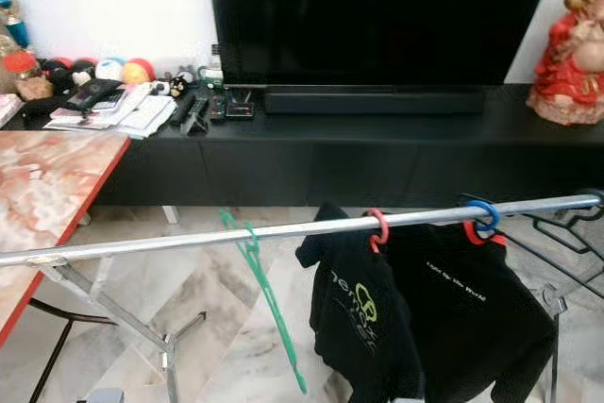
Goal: Hang hanger
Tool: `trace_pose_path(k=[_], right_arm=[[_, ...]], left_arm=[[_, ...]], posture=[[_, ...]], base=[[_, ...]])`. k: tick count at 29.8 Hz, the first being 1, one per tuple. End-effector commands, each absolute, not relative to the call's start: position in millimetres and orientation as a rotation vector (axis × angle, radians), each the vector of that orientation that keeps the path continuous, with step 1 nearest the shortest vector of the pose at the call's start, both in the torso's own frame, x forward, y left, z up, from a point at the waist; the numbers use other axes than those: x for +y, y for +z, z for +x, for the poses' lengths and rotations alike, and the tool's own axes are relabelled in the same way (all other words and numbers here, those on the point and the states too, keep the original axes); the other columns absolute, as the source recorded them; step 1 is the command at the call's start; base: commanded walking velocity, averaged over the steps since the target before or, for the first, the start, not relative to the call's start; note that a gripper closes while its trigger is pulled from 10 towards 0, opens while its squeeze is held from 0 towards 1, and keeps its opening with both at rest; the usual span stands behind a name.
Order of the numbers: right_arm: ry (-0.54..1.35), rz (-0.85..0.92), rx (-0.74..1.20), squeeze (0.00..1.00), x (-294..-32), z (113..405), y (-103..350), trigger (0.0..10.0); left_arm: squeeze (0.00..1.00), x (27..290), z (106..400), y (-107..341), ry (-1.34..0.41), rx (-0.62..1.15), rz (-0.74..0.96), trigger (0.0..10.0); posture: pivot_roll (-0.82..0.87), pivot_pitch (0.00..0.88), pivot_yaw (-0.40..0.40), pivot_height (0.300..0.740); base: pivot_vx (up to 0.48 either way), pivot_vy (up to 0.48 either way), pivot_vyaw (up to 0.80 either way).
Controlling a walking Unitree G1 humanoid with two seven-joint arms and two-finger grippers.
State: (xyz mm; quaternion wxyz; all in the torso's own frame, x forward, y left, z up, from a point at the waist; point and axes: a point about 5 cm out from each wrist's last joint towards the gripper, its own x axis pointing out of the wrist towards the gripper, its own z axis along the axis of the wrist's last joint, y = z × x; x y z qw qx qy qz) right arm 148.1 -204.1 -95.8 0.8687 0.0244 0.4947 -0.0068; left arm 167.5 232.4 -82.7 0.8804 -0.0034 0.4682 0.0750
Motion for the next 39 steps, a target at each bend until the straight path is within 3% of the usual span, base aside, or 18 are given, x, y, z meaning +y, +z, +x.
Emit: trace_pose_path(k=[1,15,23,34,39], right_arm=[[-0.021,0.065,1.032,0.0,-203.7,147.4,-96.0,10.0],[-0.016,0.076,1.035,0.0,-203.5,147.7,-96.0,10.0],[-0.007,0.082,1.034,0.0,-201.9,147.8,-96.1,10.0],[-0.01,0.091,1.03,0.0,-202.0,147.4,-96.1,10.0],[-0.009,0.089,1.029,0.0,-202.8,147.9,-95.8,10.0]], left_arm=[[0.0,231.7,162.7,-85.1,0.16,0.993,-0.015,10.0],[0.0,232.7,162.1,-85.2,0.172,0.997,-0.034,10.0],[0.0,248.5,144.6,-87.9,0.198,1.034,-0.023,10.0],[0.0,247.8,141.0,-89.1,0.166,1.04,0.008,10.0],[0.0,236.5,148.6,-89.5,0.148,1.031,0.012,10.0]], posture=[[0.01,0.0,0.029,0.74],[0.02,0.0,0.027,0.74],[0.02,0.0,0.03,0.74],[0.02,0.0,0.029,0.74],[0.02,0.0,0.024,0.74]], base=[[0.0,0.0,0.0],[0.0,0.0,0.0],[0.0,0.465,0.0],[0.0,0.0,0.0],[0.048,-0.37,0.0]])
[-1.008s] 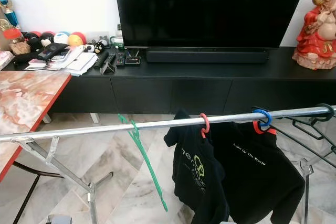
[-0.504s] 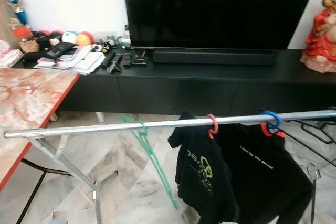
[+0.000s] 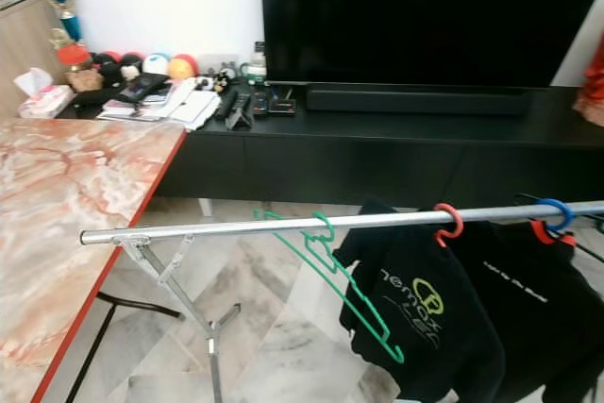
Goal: Hang hanger
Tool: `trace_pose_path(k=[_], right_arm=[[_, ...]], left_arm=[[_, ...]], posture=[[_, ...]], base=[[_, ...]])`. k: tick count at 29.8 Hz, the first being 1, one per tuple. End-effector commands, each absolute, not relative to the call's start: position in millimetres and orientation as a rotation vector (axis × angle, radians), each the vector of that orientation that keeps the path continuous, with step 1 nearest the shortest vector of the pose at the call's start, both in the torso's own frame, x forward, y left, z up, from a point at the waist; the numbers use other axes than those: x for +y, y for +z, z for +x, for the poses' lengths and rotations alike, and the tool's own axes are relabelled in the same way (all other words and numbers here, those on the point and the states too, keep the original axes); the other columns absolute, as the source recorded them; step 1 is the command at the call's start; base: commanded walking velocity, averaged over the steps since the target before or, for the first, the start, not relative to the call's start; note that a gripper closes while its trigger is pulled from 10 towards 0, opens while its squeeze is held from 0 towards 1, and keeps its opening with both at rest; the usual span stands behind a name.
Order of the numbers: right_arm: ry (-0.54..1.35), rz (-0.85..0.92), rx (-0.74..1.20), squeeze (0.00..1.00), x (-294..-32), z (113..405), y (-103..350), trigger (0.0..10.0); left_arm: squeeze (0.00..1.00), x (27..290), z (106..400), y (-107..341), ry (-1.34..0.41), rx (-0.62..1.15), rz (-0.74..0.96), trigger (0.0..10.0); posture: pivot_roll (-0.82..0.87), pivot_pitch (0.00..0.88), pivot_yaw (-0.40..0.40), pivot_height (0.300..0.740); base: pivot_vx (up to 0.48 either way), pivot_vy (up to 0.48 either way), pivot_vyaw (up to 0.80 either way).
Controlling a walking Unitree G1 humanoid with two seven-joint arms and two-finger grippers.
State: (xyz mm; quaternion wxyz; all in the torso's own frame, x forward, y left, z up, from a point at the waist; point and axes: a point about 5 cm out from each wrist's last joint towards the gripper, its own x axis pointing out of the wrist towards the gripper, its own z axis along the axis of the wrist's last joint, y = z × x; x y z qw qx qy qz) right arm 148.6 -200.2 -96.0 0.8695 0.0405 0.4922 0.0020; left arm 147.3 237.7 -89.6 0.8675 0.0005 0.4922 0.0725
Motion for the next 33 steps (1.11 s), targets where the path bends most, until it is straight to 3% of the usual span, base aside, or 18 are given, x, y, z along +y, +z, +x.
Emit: trace_pose_path(k=[1,6,21,33], right_arm=[[-0.008,0.088,1.029,0.0,-202.9,148.0,-95.8,10.0],[-0.006,0.087,1.028,0.0,-203.5,148.4,-95.5,10.0],[0.017,0.073,0.993,0.0,-203.1,151.4,-93.6,10.0],[-0.008,0.098,0.858,0.0,-204.6,160.7,-86.3,10.0]], left_arm=[[0.0,235.6,149.3,-89.5,0.147,1.029,0.011,10.0],[0.0,233.1,150.9,-89.5,0.148,1.024,-0.004,10.0],[0.0,246.3,143.9,-88.6,0.174,1.034,0.001,10.0],[0.0,245.4,142.2,-89.1,0.176,1.022,-0.035,10.0]], posture=[[0.02,0.0,0.024,0.74],[0.02,0.0,0.02,0.74],[0.01,0.0,0.017,0.74],[-0.02,0.0,0.02,0.74]], base=[[0.0,-0.416,0.0],[0.15,-0.41,0.0],[0.016,0.0,0.0],[0.0,0.0,0.0]])
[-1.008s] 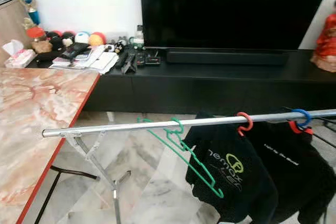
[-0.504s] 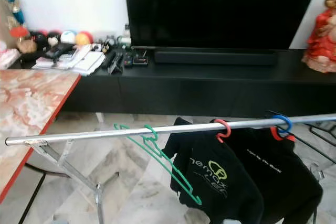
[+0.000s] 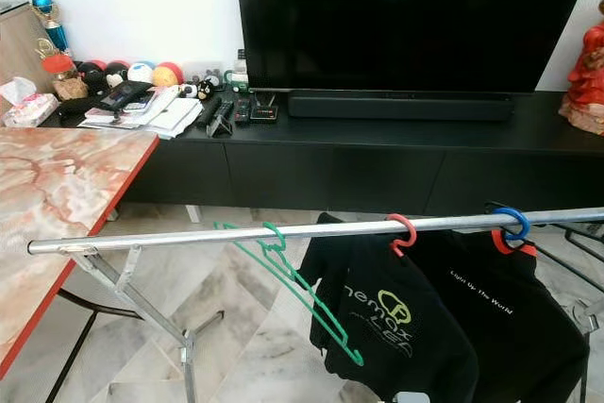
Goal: Hang hanger
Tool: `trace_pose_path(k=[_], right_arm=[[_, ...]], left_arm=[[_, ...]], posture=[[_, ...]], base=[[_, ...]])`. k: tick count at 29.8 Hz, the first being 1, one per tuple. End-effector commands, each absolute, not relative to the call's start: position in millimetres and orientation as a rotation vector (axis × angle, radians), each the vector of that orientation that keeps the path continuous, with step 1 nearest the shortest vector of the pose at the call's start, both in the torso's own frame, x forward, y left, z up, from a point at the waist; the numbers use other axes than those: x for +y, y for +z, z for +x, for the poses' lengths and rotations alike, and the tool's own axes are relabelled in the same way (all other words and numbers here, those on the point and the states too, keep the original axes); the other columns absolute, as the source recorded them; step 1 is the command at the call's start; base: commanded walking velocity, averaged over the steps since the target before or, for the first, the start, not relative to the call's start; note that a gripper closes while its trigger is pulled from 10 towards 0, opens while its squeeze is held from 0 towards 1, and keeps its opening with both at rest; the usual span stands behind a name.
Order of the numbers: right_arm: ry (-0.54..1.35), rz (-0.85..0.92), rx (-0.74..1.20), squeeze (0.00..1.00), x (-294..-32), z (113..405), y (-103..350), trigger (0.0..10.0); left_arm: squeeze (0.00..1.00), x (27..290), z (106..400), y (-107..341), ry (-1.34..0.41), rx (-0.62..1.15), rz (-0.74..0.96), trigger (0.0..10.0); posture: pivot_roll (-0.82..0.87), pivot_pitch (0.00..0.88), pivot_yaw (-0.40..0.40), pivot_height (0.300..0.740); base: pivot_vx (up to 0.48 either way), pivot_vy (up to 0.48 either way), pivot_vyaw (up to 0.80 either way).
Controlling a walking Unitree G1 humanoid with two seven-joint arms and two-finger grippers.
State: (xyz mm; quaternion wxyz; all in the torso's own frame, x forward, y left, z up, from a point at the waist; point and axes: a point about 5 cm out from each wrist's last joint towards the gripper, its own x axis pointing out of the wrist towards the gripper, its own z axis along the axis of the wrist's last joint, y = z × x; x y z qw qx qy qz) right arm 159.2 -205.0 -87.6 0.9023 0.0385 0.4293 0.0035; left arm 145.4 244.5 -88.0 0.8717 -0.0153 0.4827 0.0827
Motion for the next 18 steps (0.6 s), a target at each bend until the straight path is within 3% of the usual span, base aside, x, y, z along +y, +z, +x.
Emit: trace_pose_path(k=[1,5,6,7,9,18], right_arm=[[-0.014,0.104,0.842,0.0,-204.8,161.7,-85.4,10.0],[-0.031,0.13,0.789,0.0,-206.0,164.9,-82.1,10.0],[-0.01,0.149,0.705,0.0,-202.8,180.6,-73.4,10.0],[0.046,0.149,0.485,0.0,-196.1,219.4,-45.2,10.0],[0.077,0.107,0.334,0.0,-195.9,237.6,-23.3,10.0],[0.077,0.079,0.19,0.0,-201.7,224.2,-3.6,10.0]], left_arm=[[0.0,245.1,142.2,-89.3,0.172,1.025,-0.031,10.0],[0.0,243.6,142.5,-89.6,0.168,1.027,-0.034,10.0],[0.0,243.5,142.5,-89.7,0.168,1.027,-0.035,10.0],[0.0,243.4,142.3,-89.8,0.169,1.028,-0.035,10.0],[0.0,243.4,141.5,-90.1,0.169,1.032,-0.031,10.0],[0.0,235.6,139.6,-93.0,0.159,1.05,-0.035,10.0]], posture=[[-0.02,0.0,0.02,0.74],[-0.02,0.0,0.013,0.74],[-0.02,0.0,0.011,0.74],[-0.02,0.0,0.01,0.74],[-0.02,0.0,0.006,0.74],[-0.05,0.0,0.003,0.74]], base=[[0.0,0.0,0.0],[0.0,0.0,0.0],[0.0,0.0,0.0],[0.0,0.0,0.0],[0.0,0.0,0.0],[0.0,0.0,0.0]])
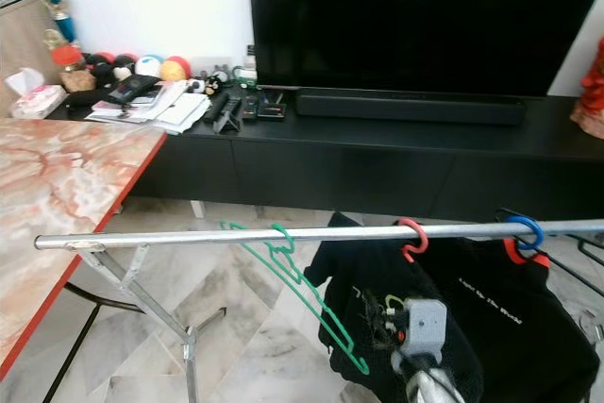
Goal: Hang hanger
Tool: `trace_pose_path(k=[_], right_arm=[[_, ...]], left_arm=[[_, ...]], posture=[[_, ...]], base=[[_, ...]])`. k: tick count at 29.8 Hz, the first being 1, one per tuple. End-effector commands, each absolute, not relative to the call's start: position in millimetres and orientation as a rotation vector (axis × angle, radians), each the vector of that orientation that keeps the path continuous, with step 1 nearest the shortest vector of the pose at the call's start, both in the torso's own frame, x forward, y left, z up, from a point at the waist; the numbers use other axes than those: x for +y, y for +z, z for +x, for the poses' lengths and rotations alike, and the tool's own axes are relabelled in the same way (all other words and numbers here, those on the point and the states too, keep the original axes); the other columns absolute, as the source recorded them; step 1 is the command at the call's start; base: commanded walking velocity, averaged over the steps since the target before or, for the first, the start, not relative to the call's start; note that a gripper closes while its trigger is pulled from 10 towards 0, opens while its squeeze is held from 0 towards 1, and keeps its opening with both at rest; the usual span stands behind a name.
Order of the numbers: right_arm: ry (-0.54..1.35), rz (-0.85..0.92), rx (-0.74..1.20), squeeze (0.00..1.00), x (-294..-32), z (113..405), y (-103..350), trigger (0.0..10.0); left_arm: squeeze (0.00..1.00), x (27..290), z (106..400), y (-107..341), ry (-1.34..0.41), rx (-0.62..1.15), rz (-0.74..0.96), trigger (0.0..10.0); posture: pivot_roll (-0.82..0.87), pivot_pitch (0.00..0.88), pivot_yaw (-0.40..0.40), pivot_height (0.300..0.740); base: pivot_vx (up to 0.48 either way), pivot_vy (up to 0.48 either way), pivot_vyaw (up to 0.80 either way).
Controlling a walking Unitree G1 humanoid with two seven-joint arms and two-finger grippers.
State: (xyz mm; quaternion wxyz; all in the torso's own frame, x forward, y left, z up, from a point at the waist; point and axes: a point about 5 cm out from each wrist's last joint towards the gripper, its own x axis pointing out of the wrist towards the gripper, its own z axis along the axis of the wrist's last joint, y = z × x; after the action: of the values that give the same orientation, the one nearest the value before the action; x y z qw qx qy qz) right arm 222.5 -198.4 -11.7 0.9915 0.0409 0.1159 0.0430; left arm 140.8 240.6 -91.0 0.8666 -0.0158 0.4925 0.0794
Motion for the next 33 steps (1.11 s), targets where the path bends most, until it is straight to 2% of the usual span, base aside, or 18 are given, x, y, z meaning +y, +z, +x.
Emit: trace_pose_path(k=[1,3,7,10,15,23,28,33], right_arm=[[0.077,0.079,0.19,0.0,-201.7,224.2,-3.6,10.0],[0.043,0.089,0.141,0.0,-204.2,214.8,5.0,10.0],[0.0,0.079,0.064,0.0,-207.1,215.2,23.4,10.0],[-0.038,0.07,-0.018,0.0,-210.8,225.8,47.9,10.0],[-0.016,0.057,-0.022,0.0,-214.0,242.5,63.6,10.0],[0.08,-0.06,0.19,0.0,-225.7,272.6,70.8,10.0],[0.056,-0.059,0.3,0.0,-232.8,279.9,69.8,10.0],[0.057,0.021,0.445,0.0,-233.8,283.5,61.6,10.0]], left_arm=[[0.0,235.6,139.6,-93.0,0.159,1.05,-0.035,10.0],[0.0,230.7,143.6,-92.9,0.153,1.045,-0.039,10.0],[0.0,229.3,145.9,-92.5,0.15,1.042,-0.038,10.0],[0.0,229.8,146.6,-92.1,0.148,1.043,-0.033,10.0],[0.0,230.2,146.9,-92.0,0.146,1.045,-0.03,10.0],[0.0,236.1,145.7,-91.0,0.152,1.05,-0.036,10.0],[0.0,237.7,143.6,-91.3,0.155,1.055,-0.037,10.0],[0.0,234.0,142.2,-92.8,0.147,1.061,-0.035,10.0]], posture=[[-0.05,0.0,0.003,0.74],[-0.04,0.0,0.002,0.74],[-0.05,0.0,0.006,0.74],[-0.05,0.0,0.009,0.74],[-0.05,0.0,0.007,0.74],[-0.03,0.0,-0.003,0.74],[-0.03,0.0,-0.005,0.74],[-0.03,0.0,-0.008,0.74]], base=[[0.0,0.0,0.0],[0.0,0.0,0.0],[0.0,0.0,0.0],[0.0,0.0,0.0],[0.0,0.0,0.0],[0.0,0.0,0.0],[0.0,0.0,0.0],[0.0,0.0,0.0]])
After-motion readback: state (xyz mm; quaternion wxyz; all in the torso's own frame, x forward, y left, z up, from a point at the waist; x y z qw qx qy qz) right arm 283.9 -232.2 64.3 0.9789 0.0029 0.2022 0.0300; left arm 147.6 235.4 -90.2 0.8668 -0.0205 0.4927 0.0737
